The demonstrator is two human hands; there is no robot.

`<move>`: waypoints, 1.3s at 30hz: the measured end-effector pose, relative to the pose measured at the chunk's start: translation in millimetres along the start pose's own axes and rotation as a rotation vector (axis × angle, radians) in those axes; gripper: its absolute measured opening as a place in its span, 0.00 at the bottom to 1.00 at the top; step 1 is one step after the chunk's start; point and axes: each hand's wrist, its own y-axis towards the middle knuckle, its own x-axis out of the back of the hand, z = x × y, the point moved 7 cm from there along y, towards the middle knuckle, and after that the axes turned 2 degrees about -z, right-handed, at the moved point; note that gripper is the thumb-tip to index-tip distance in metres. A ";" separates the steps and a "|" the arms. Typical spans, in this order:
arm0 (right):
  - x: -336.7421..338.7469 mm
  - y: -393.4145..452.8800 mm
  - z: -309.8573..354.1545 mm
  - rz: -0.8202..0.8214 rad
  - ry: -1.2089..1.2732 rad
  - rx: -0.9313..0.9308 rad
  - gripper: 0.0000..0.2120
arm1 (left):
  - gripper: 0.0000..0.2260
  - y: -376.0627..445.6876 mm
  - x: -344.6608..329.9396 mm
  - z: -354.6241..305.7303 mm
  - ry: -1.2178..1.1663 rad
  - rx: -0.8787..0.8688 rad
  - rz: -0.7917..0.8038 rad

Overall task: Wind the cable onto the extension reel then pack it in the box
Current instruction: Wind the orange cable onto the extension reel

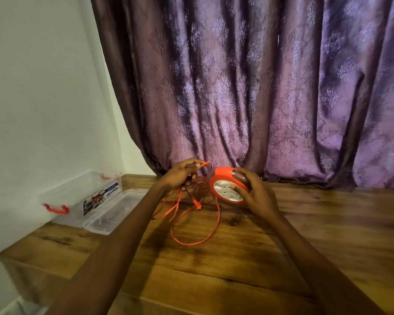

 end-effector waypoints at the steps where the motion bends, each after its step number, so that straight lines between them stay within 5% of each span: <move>1: -2.9 0.1 7.7 0.012 -0.039 0.050 0.23 | 0.13 -1.0 -2.6 -1.5 0.012 -0.012 0.009; 8: -26.6 8.3 20.9 0.063 -0.206 0.110 0.24 | 0.14 -9.6 -22.8 -11.4 0.071 -0.123 0.142; 17: -51.4 12.0 16.7 0.148 0.085 -0.051 0.26 | 0.07 -22.7 -47.3 -20.6 0.165 -0.287 0.227; 23: -56.2 11.2 15.2 0.146 0.154 -0.076 0.21 | 0.06 -18.3 -32.5 -11.6 0.079 -0.173 0.099; 27: -52.5 8.9 16.1 0.103 0.175 -0.051 0.24 | 0.20 -15.8 -16.0 1.8 0.123 -0.038 0.067; 29: -51.3 8.7 14.6 0.086 0.171 -0.047 0.27 | 0.23 -14.3 -15.3 0.2 0.292 -0.067 0.132; 32: -52.4 9.6 22.2 0.118 0.169 0.022 0.32 | 0.20 -5.2 -9.1 -13.8 0.639 -0.251 0.020; 35: -50.4 9.8 26.5 0.089 0.120 0.110 0.25 | 0.18 0.7 -9.4 -9.9 0.568 -0.245 0.065; 39: -36.5 8.5 8.9 -0.036 0.140 -0.008 0.19 | 0.19 3.3 -1.0 -0.7 0.483 -0.217 0.029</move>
